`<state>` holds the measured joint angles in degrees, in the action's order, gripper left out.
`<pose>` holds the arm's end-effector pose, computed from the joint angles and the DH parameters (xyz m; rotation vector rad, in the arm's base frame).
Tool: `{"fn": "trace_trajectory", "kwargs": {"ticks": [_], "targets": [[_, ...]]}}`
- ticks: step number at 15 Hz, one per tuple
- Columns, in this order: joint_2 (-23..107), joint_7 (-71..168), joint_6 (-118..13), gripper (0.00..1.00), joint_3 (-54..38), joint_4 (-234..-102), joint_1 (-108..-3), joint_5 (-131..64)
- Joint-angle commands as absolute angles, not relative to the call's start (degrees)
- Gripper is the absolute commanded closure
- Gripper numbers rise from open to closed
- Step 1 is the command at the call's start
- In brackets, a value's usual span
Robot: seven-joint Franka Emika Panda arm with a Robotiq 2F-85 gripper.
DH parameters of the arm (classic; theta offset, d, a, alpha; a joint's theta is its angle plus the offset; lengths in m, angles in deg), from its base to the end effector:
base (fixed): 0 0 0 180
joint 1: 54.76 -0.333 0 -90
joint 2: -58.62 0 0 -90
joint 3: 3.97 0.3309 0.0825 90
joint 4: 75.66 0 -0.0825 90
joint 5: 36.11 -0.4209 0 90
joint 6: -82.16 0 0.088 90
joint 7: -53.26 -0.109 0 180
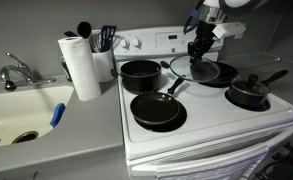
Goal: Cover the big pot with the lid on the stove
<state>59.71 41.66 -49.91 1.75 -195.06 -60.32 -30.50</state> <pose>0.5862 0.1150 0.4535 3.0832 0.0794 0.3896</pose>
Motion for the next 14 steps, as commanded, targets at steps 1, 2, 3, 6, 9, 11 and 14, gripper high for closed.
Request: {"fn": "trace_trajectory", "kwargs": {"ticks": [1,2,3,6,9,11,14], "targets": [[58.84,43.62,-49.45,0.86,1.78,-193.65,-60.41,-31.53],[58.26,44.73,-48.96,0.86,1.71,-192.62,-60.40,-31.77],[57.41,46.12,-47.31,0.86,1.64,-190.77,-60.36,-31.61],[55.19,51.51,-44.31,0.86,1.36,-186.28,-60.05,-32.83],[51.10,58.62,-41.68,0.86,1.16,-179.93,-59.50,-35.24],[48.30,62.42,-40.38,0.86,1.07,-175.91,-59.19,-36.06],[43.47,66.93,-37.79,0.86,1.39,-169.04,-58.83,-36.36]]}}
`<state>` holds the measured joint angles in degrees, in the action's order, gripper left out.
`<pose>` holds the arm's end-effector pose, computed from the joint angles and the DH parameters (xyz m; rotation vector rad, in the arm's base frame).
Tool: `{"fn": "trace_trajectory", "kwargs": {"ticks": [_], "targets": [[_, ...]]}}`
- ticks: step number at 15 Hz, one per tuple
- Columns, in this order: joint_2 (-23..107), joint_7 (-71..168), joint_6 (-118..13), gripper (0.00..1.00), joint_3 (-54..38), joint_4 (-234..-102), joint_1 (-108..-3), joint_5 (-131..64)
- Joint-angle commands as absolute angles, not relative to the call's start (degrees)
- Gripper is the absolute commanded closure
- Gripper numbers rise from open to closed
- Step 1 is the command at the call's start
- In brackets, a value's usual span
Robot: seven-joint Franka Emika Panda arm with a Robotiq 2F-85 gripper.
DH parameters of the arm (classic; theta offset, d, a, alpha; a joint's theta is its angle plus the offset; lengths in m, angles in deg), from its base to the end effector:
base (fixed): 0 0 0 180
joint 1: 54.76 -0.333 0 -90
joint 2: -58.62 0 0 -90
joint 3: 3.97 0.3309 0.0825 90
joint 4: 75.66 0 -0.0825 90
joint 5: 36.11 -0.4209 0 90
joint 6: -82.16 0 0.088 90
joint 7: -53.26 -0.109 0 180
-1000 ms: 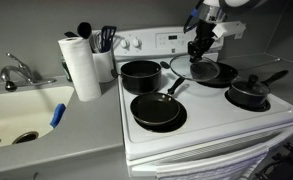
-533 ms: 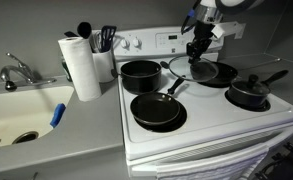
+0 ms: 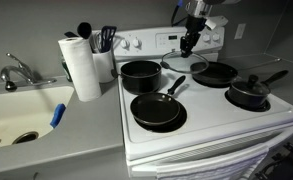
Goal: Cover the big pot with the lid on the stove
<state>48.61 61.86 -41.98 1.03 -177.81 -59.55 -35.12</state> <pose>0.6592 0.1100 0.4742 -3.0810 -0.5071 -0.3287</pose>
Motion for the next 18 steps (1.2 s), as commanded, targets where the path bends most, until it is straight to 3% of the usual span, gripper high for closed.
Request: {"fn": "trace_trajectory", "kwargs": {"ticks": [1,18], "targets": [[41.80,68.15,-36.74,0.86,1.59,-166.68,-58.90,-36.12],[17.98,78.79,-22.23,0.86,3.98,-129.54,-65.77,-28.84]]}}
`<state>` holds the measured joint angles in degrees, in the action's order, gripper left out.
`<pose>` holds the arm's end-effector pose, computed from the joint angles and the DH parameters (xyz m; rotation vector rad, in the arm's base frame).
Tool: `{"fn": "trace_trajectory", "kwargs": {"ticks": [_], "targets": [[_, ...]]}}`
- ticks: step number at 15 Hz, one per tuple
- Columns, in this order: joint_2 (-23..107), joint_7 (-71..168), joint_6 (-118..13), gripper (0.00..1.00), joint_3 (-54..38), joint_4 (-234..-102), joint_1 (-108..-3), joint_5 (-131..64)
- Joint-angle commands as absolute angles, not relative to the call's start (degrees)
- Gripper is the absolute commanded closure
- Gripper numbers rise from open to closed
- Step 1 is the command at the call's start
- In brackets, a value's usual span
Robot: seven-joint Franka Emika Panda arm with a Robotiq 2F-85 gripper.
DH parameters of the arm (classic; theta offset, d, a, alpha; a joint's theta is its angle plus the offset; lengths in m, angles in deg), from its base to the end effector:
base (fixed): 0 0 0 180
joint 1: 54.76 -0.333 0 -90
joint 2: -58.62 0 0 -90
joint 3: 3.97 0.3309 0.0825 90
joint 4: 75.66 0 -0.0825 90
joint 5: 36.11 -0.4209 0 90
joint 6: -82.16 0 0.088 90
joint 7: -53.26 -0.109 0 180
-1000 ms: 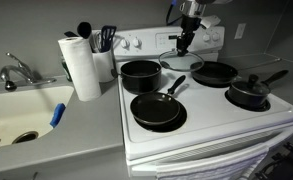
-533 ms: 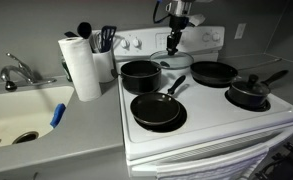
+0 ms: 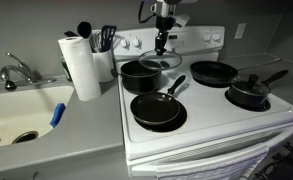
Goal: Cover the big pot with the lid on the stove
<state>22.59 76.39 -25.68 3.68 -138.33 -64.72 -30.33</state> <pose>0.7675 0.2024 0.4790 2.9120 1.0668 0.2530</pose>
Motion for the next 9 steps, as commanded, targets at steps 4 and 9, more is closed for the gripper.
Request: {"fn": "trace_trajectory", "kwargs": {"ticks": [4,9], "targets": [[13.33,80.88,-18.06,0.86,3.97,-121.47,-67.50,-28.18],[8.94,84.00,-14.95,0.86,3.88,-112.68,-69.32,-28.23]]}}
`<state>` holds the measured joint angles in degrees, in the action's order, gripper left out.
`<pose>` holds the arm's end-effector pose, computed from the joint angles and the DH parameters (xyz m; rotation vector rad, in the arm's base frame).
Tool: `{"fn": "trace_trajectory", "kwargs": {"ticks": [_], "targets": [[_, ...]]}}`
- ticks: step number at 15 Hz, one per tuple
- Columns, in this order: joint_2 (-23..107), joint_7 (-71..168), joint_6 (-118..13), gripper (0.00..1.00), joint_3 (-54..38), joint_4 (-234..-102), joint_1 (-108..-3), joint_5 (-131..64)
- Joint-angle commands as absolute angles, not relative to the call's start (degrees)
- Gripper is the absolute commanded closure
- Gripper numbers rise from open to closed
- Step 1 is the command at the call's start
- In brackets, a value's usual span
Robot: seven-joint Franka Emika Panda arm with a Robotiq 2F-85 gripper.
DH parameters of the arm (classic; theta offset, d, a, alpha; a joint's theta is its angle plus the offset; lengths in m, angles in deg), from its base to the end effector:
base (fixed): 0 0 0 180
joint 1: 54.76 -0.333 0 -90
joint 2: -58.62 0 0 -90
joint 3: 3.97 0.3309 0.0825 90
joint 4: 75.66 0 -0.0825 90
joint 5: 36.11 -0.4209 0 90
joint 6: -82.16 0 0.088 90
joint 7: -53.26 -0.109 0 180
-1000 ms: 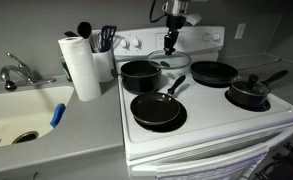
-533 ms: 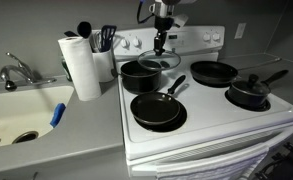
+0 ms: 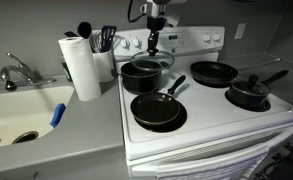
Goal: Cover the big pot with the lid on the stove
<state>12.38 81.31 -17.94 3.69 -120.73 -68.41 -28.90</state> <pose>0.7856 0.2423 0.4835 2.8314 1.2393 0.2403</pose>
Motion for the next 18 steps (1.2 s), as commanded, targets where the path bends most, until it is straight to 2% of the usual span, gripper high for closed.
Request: {"fn": "trace_trajectory", "kwargs": {"ticks": [1,12,18], "targets": [[8.15,84.67,-14.71,0.86,4.08,-111.02,-69.48,-28.69],[3.20,84.68,-22.58,0.86,7.09,-105.37,-69.97,-33.38],[2.68,84.57,-20.32,0.86,7.19,-105.24,-69.60,-33.71]]}}
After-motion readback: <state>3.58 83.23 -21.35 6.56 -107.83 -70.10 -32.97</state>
